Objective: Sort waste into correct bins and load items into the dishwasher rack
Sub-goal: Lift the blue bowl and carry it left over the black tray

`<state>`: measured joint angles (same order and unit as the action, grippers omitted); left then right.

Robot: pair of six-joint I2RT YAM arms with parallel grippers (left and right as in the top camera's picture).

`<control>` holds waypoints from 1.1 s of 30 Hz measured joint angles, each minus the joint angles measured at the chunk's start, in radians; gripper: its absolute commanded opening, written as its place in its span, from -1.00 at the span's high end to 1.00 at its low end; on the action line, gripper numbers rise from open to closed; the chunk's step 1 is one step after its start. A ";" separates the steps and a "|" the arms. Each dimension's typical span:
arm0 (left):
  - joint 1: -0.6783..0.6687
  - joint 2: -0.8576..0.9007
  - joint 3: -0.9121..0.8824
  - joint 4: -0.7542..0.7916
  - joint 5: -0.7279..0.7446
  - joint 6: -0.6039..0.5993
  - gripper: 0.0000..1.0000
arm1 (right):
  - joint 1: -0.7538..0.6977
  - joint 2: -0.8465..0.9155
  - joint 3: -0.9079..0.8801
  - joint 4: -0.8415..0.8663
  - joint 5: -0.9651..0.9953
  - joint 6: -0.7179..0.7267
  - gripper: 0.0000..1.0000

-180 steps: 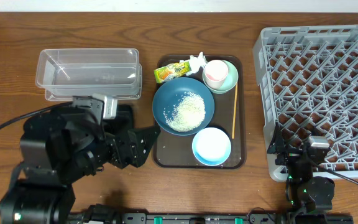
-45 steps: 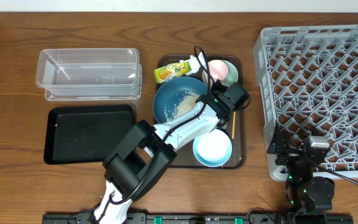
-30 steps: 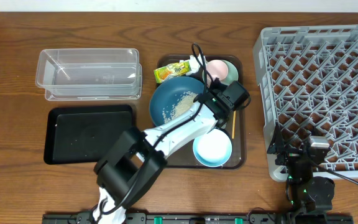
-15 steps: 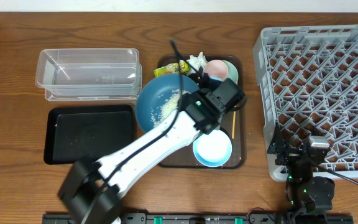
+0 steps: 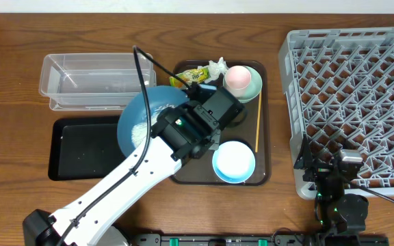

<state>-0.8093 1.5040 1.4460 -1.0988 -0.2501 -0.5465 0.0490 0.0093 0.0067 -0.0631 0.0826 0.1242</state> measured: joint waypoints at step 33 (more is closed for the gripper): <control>0.640 -0.082 -0.082 0.011 0.621 0.289 0.88 | 0.000 0.000 0.000 0.000 0.000 0.000 -0.98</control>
<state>-0.1692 1.4220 1.3636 -1.0878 0.3714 -0.2577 0.0494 0.0093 0.0067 -0.0631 0.0826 0.1242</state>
